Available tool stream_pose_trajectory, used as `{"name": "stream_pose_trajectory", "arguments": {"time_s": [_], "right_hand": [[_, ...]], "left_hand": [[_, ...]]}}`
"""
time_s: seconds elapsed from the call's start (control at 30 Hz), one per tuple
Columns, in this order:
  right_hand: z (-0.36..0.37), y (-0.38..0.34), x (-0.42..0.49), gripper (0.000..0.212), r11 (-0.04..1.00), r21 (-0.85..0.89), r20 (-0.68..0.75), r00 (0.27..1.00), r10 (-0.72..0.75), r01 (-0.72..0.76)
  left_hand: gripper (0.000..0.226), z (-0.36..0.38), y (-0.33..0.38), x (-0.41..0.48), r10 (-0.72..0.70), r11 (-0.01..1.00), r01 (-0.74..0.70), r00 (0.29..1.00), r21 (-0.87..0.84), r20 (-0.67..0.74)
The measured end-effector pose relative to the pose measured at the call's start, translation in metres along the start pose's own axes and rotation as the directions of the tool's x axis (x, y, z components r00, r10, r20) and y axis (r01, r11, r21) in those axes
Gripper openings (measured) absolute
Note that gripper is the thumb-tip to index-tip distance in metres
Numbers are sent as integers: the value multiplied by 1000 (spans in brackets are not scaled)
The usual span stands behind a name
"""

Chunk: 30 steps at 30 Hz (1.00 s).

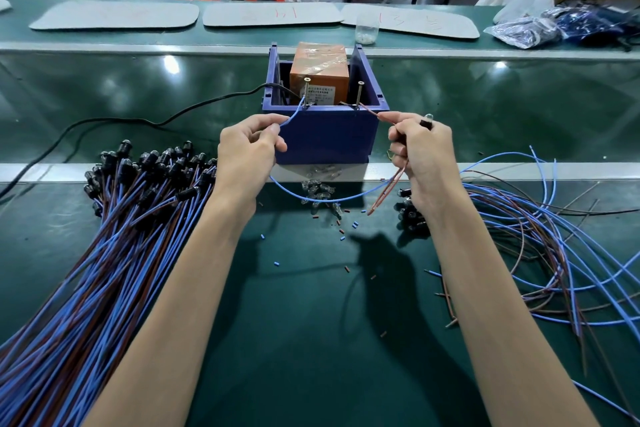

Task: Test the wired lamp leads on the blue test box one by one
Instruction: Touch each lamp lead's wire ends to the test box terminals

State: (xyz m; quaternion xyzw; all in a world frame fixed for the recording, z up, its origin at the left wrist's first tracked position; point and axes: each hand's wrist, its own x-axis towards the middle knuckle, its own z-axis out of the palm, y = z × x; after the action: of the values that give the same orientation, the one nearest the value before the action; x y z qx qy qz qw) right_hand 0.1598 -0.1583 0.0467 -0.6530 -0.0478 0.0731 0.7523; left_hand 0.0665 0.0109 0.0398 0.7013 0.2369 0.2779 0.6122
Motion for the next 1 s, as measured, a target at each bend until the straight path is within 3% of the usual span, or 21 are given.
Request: {"name": "stream_pose_trajectory", "arguments": {"time_s": [0.23, 0.4, 1.0], "right_hand": [[0, 0, 0, 32, 1000, -2, 5, 1000, 1, -1], [1, 0, 0, 18, 999, -25, -26, 999, -23, 22], [-1, -1, -1, 19, 998, -61, -13, 999, -32, 31]], "left_hand": [[29, 0, -2, 1, 9, 1000, -9, 1000, 6, 25], [29, 1, -4, 2, 11, 1000, -11, 999, 20, 34], [28, 0, -4, 1, 6, 1000, -6, 999, 11, 40]]}}
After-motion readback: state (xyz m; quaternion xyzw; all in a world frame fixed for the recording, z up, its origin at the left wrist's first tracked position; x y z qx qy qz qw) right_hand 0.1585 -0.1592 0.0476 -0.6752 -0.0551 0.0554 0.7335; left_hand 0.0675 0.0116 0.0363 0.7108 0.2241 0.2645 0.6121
